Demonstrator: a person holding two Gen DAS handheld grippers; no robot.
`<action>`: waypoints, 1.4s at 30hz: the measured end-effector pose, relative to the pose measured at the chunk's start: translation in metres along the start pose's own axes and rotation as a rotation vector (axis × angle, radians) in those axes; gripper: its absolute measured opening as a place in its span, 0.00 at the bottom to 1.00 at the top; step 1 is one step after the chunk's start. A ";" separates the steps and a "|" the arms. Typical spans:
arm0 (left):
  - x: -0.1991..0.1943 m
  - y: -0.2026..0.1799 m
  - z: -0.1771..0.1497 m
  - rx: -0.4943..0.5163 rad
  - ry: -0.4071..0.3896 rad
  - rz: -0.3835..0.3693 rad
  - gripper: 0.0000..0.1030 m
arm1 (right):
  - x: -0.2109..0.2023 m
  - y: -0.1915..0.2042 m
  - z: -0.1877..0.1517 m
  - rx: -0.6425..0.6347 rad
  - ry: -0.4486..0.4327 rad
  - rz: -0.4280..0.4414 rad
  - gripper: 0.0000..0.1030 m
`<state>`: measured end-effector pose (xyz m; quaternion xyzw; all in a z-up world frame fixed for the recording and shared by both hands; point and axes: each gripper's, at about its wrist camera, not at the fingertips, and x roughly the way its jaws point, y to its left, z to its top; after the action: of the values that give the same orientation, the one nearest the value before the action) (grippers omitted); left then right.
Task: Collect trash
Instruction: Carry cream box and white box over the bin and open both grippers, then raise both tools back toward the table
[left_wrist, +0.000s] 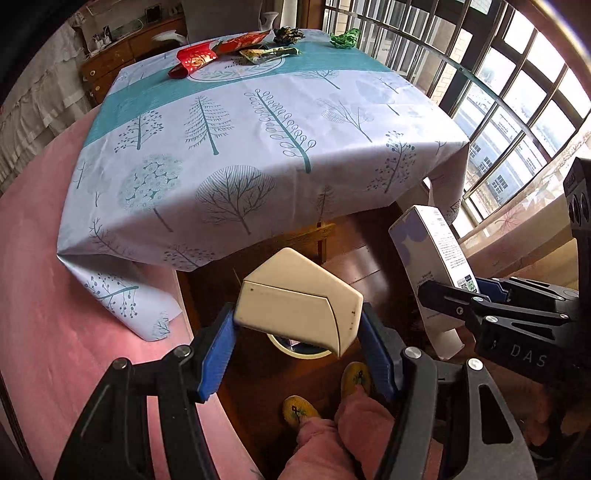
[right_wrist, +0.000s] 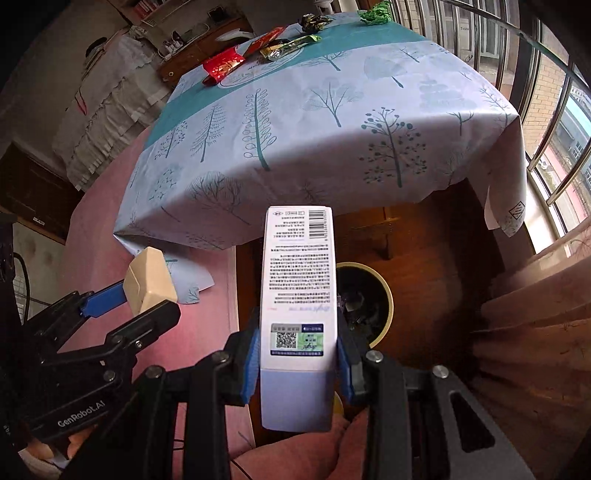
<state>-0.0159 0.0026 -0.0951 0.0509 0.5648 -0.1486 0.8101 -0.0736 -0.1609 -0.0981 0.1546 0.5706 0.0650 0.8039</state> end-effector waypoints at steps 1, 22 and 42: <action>0.014 -0.001 -0.003 -0.011 0.023 0.008 0.61 | 0.011 -0.005 -0.003 0.011 0.016 0.002 0.33; 0.246 0.004 -0.036 -0.058 0.267 0.038 0.61 | 0.215 -0.098 -0.043 0.165 0.218 -0.039 0.33; 0.225 0.018 -0.028 -0.147 0.157 0.045 0.92 | 0.241 -0.107 -0.019 0.157 0.182 -0.033 0.60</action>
<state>0.0363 -0.0145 -0.3159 0.0154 0.6345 -0.0840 0.7682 -0.0173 -0.1904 -0.3549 0.2011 0.6470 0.0204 0.7352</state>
